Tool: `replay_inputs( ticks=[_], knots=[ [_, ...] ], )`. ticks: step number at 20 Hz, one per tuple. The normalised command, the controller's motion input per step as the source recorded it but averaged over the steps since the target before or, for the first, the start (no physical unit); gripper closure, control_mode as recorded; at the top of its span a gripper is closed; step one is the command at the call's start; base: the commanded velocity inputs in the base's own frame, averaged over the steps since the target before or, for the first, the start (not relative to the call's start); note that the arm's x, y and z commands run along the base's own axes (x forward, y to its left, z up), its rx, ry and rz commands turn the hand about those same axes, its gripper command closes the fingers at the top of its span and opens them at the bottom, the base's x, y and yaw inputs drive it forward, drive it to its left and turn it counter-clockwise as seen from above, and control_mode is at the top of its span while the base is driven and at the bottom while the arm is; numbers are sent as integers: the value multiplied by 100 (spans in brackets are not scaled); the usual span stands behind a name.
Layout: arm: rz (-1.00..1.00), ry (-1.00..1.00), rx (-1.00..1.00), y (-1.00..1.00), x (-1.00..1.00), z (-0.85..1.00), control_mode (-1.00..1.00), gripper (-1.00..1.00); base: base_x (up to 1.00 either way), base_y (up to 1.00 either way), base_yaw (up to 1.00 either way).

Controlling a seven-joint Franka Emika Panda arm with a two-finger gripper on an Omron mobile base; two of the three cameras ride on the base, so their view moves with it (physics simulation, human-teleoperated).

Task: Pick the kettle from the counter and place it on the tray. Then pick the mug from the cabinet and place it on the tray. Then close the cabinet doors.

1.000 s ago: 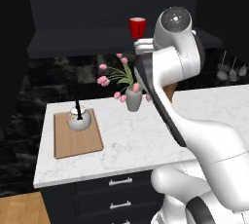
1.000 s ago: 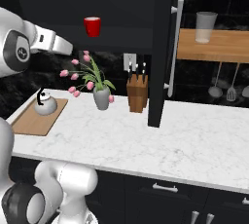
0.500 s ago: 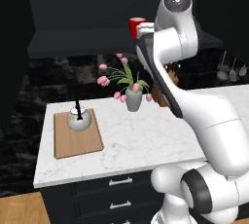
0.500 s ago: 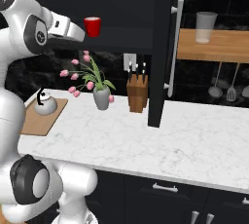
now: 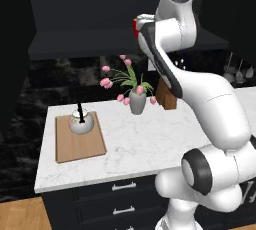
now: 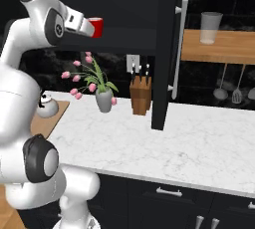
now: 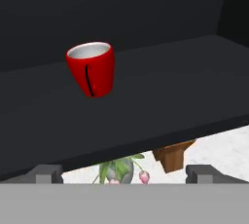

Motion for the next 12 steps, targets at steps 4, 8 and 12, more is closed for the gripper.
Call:
replay_inputs(
  ticks=[4,8,12],
  knots=[
    [1,5,0,16,60,0,-100,-100,0,0,0],
    [0,15,0,18,54,-4,-100,-100,0,0,0],
    [0,11,0,8,47,-7,-100,-100,0,0,0]
  ],
)
